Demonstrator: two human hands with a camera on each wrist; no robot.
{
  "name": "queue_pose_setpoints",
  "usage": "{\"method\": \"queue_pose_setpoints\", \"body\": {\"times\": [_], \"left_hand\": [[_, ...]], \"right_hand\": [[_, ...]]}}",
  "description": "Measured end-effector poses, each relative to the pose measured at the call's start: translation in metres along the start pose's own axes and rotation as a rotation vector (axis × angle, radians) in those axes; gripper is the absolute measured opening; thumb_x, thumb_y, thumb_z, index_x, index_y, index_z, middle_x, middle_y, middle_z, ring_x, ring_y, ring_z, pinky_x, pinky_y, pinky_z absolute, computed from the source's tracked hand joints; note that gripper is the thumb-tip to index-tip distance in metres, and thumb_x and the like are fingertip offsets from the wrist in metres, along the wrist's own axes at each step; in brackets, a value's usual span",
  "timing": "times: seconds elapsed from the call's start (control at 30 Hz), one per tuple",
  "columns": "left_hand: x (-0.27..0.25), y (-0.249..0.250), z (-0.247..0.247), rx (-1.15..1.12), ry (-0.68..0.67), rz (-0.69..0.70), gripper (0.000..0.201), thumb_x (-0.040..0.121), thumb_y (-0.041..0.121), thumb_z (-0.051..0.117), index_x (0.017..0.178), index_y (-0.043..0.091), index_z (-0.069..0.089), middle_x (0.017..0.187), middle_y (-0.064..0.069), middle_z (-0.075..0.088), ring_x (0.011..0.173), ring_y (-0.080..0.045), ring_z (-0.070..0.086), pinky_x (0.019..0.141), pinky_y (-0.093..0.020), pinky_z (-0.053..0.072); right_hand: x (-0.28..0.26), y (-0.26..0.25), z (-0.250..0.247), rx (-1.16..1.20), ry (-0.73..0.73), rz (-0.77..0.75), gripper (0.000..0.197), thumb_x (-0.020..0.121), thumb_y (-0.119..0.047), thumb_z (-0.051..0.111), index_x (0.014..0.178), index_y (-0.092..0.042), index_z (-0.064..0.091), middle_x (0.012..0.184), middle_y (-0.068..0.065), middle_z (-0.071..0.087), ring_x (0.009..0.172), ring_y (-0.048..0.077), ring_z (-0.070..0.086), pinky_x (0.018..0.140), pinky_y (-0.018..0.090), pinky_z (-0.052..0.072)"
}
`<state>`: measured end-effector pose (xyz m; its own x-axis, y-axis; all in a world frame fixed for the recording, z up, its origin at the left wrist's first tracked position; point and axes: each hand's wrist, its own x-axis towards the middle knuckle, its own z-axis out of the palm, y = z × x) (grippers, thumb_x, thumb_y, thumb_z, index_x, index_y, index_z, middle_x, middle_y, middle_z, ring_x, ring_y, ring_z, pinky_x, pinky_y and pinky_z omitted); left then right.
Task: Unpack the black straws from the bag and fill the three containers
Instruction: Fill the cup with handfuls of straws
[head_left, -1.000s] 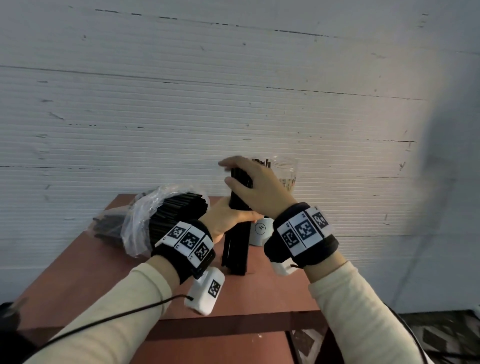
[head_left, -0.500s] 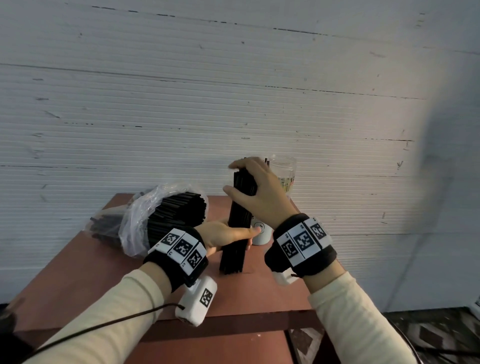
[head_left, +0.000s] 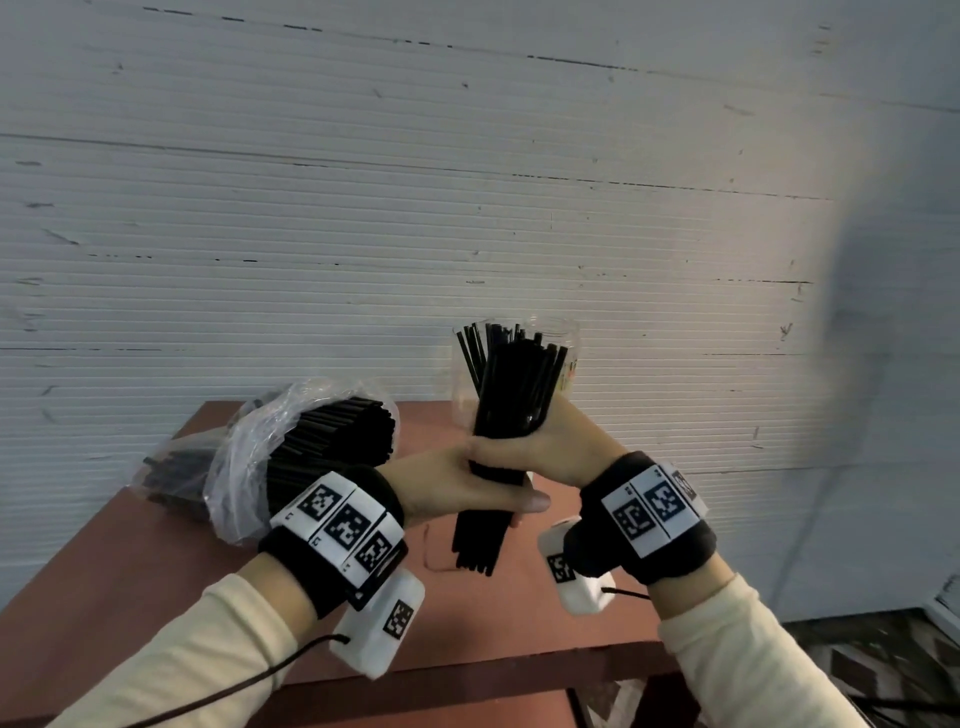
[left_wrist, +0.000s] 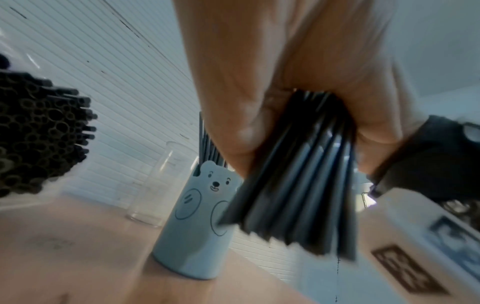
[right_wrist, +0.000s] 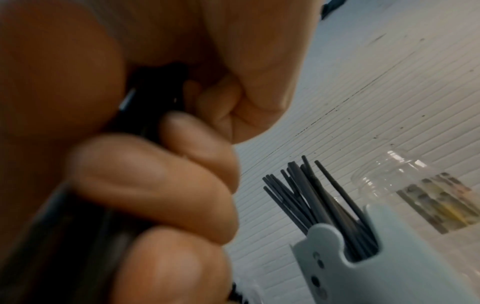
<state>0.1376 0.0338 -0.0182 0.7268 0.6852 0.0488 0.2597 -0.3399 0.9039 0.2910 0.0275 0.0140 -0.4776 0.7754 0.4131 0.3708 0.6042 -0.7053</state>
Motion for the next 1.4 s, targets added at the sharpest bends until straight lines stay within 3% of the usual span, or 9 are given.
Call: {"method": "queue_pose_setpoints", "body": {"times": [0.07, 0.17, 0.3, 0.47, 0.63, 0.77, 0.97, 1.2, 1.4], "left_hand": [[0.008, -0.001, 0.002, -0.071, 0.123, 0.01, 0.014, 0.08, 0.026, 0.078, 0.084, 0.018, 0.067, 0.082, 0.004, 0.067, 0.084, -0.01, 0.063, 0.082, -0.028, 0.051], [0.02, -0.002, 0.001, -0.087, 0.476, -0.017, 0.068, 0.059, 0.041, 0.09, 0.113, 0.038, 0.048, 0.114, 0.01, 0.061, 0.106, -0.002, 0.06, 0.092, -0.028, 0.051], [0.04, -0.006, -0.003, -0.03, 0.775, -0.089, 0.119, 0.051, 0.04, 0.092, 0.14, 0.037, 0.014, 0.139, 0.003, 0.03, 0.124, -0.008, 0.04, 0.105, -0.036, 0.041], [0.067, -0.021, -0.022, -0.025, 0.615, -0.284, 0.133, 0.062, 0.023, 0.09, 0.152, 0.016, -0.008, 0.152, -0.004, 0.028, 0.139, -0.02, 0.032, 0.108, -0.032, 0.032], [0.074, -0.028, -0.034, 0.016, 0.475, -0.23, 0.051, 0.067, 0.011, 0.086, 0.105, 0.026, 0.054, 0.106, 0.004, 0.063, 0.103, -0.012, 0.061, 0.083, -0.025, 0.053], [0.074, -0.035, -0.038, -0.003, 0.464, -0.272, 0.087, 0.044, 0.036, 0.091, 0.121, 0.024, 0.052, 0.117, 0.005, 0.061, 0.11, -0.016, 0.059, 0.097, -0.04, 0.051], [0.073, -0.038, -0.039, -0.038, 0.452, -0.25, 0.1, 0.042, 0.035, 0.091, 0.132, 0.027, 0.047, 0.124, 0.008, 0.059, 0.115, -0.012, 0.057, 0.103, -0.041, 0.047], [0.073, -0.043, -0.04, -0.031, 0.438, -0.24, 0.105, 0.035, 0.043, 0.094, 0.129, 0.03, 0.049, 0.124, 0.008, 0.061, 0.117, -0.013, 0.057, 0.104, -0.042, 0.046], [0.072, -0.04, -0.04, -0.014, 0.434, -0.238, 0.103, 0.041, 0.042, 0.089, 0.133, 0.03, 0.046, 0.124, 0.009, 0.06, 0.119, -0.011, 0.053, 0.105, -0.038, 0.044]], "right_hand": [[0.004, 0.001, -0.007, 0.033, 0.088, -0.027, 0.02, 0.079, -0.01, 0.072, 0.081, 0.005, 0.061, 0.075, 0.015, 0.064, 0.07, 0.023, 0.063, 0.066, 0.034, 0.053], [0.013, 0.001, -0.028, 0.143, 0.272, -0.033, 0.011, 0.082, -0.004, 0.071, 0.08, 0.0, 0.062, 0.069, 0.004, 0.063, 0.064, 0.009, 0.062, 0.059, 0.02, 0.049], [0.031, 0.005, -0.06, 0.176, 0.55, -0.001, 0.013, 0.083, -0.008, 0.071, 0.085, -0.001, 0.061, 0.066, -0.004, 0.058, 0.054, -0.001, 0.055, 0.049, 0.012, 0.041], [0.054, 0.022, -0.072, 0.102, 0.572, 0.074, 0.018, 0.083, -0.014, 0.071, 0.084, 0.001, 0.06, 0.067, 0.001, 0.057, 0.049, -0.001, 0.052, 0.047, 0.013, 0.04], [0.07, 0.035, -0.068, -0.013, 0.382, 0.164, 0.025, 0.084, -0.017, 0.071, 0.067, -0.012, 0.053, 0.055, -0.007, 0.053, 0.041, -0.002, 0.047, 0.042, 0.012, 0.035], [0.08, 0.048, -0.062, -0.095, 0.282, 0.247, 0.026, 0.081, -0.025, 0.071, 0.066, -0.011, 0.056, 0.054, 0.0, 0.054, 0.039, 0.008, 0.047, 0.042, 0.022, 0.038], [0.079, 0.058, -0.049, -0.155, 0.109, 0.406, 0.021, 0.079, -0.032, 0.074, 0.087, -0.013, 0.068, 0.071, 0.002, 0.069, 0.061, 0.013, 0.067, 0.05, 0.022, 0.052], [0.067, 0.049, -0.046, -0.185, 0.256, 0.318, 0.045, 0.074, -0.041, 0.08, 0.104, -0.014, 0.063, 0.088, -0.002, 0.067, 0.07, 0.008, 0.064, 0.052, 0.019, 0.049], [0.077, 0.051, -0.042, -0.334, 0.511, -0.026, 0.086, 0.074, -0.044, 0.079, 0.141, -0.017, 0.032, 0.136, 0.002, 0.041, 0.122, 0.016, 0.045, 0.101, 0.027, 0.039]]}}
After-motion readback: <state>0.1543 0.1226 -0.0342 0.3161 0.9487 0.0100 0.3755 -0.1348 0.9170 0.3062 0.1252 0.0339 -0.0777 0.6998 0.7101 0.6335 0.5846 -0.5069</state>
